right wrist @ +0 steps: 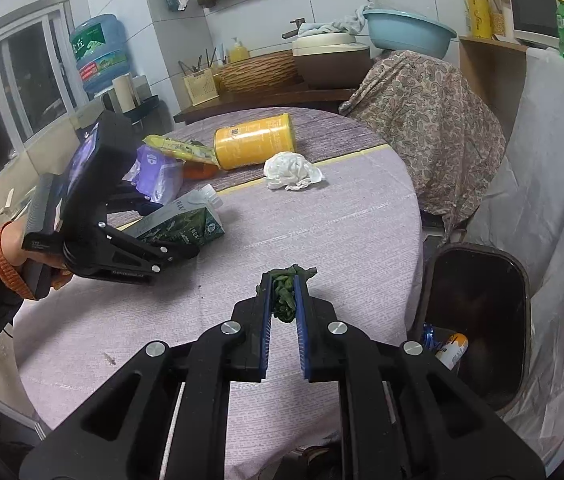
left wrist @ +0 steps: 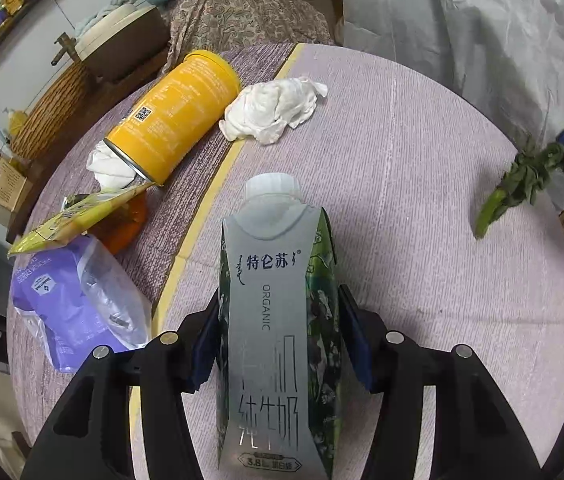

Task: Collect trash
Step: 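Carry the carton and leaves to the bin and release them inside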

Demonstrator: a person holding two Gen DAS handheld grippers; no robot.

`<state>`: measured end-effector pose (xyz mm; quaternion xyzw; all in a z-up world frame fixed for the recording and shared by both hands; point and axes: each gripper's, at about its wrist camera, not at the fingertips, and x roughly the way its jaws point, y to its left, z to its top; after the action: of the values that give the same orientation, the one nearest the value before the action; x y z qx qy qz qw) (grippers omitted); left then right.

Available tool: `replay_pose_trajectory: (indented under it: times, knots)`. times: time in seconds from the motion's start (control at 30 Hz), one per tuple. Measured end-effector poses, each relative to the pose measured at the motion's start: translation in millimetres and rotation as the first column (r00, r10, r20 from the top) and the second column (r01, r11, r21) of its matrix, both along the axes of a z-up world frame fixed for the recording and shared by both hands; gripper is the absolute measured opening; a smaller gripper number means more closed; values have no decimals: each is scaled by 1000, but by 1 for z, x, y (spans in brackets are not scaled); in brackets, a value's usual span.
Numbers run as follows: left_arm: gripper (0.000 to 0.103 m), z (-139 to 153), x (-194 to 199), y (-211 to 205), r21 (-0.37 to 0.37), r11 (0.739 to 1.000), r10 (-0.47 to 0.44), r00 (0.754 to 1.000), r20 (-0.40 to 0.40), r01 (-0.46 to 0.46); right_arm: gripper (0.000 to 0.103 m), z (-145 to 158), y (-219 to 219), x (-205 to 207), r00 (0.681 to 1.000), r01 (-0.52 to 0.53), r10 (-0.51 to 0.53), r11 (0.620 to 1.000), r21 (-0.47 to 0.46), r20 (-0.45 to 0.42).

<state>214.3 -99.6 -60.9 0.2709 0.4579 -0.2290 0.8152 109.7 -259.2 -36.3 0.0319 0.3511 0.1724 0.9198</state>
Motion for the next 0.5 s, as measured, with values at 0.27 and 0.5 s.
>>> replay_pose_trajectory:
  times: [0.27,0.5]
  knots:
    - [54,28,-32,-18,-201,979,0,997,72,15,12,7,-25,-10,999,25,-26,999,29,27]
    - [54,63,-62,-68,-396,914,-36,989,145,92,12,21,-83,-17,985,163,-164,986,28,53]
